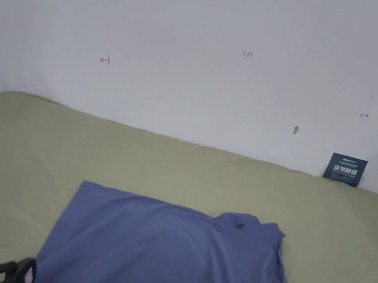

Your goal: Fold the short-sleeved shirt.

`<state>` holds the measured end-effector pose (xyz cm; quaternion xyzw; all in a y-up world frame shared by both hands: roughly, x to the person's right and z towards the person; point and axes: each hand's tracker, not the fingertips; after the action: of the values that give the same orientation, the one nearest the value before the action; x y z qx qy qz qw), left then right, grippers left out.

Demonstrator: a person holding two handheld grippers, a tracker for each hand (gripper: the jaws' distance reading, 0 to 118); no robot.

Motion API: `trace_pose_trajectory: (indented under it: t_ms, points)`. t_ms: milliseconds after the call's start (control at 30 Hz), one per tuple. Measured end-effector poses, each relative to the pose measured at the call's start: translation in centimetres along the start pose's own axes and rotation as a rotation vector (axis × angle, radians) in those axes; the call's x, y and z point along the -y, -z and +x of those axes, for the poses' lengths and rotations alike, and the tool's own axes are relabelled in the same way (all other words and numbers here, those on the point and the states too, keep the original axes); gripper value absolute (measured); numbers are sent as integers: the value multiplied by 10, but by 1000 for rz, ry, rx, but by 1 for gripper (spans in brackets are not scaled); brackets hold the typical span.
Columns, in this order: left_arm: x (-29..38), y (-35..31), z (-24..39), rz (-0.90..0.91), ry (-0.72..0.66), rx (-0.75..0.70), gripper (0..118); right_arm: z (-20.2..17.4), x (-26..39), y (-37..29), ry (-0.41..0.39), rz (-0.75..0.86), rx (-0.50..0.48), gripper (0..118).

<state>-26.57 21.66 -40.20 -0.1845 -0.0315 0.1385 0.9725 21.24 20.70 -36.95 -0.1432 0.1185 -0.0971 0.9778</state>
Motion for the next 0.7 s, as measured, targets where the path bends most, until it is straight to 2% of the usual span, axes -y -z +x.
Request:
trace_pose_trajectory:
  t_ms: [133,233,333,433,533,567,600,633,667,700]
  points:
    - [4,-15,20,24,48,0,118,-32,-5,-17,-189,8,30,100]
    - [15,-22,25,-18,89,-84,118,-43,2,-25,-251,-9,31,100]
    - [35,-35,30,-21,136,-183,118,-47,15,-34,-249,-51,84,100]
    - [54,-42,29,-71,177,-282,118,-44,31,-39,-173,-110,96,100]
    - [62,-44,21,-114,125,-273,114,-39,41,-37,-107,-142,109,100]
    - [62,-46,20,-116,102,-255,104,-38,41,-36,-97,-148,114,99]
    - [63,-48,19,-111,102,-253,68,-37,40,-35,-94,-150,115,98]
    - [62,-49,20,-111,104,-256,15,-37,39,-35,-88,-149,122,96]
    - [62,-49,21,-110,117,-267,0,-36,38,-36,-83,-149,125,94]
    - [62,-45,23,-132,157,-304,0,-36,35,-38,-72,-150,122,90]
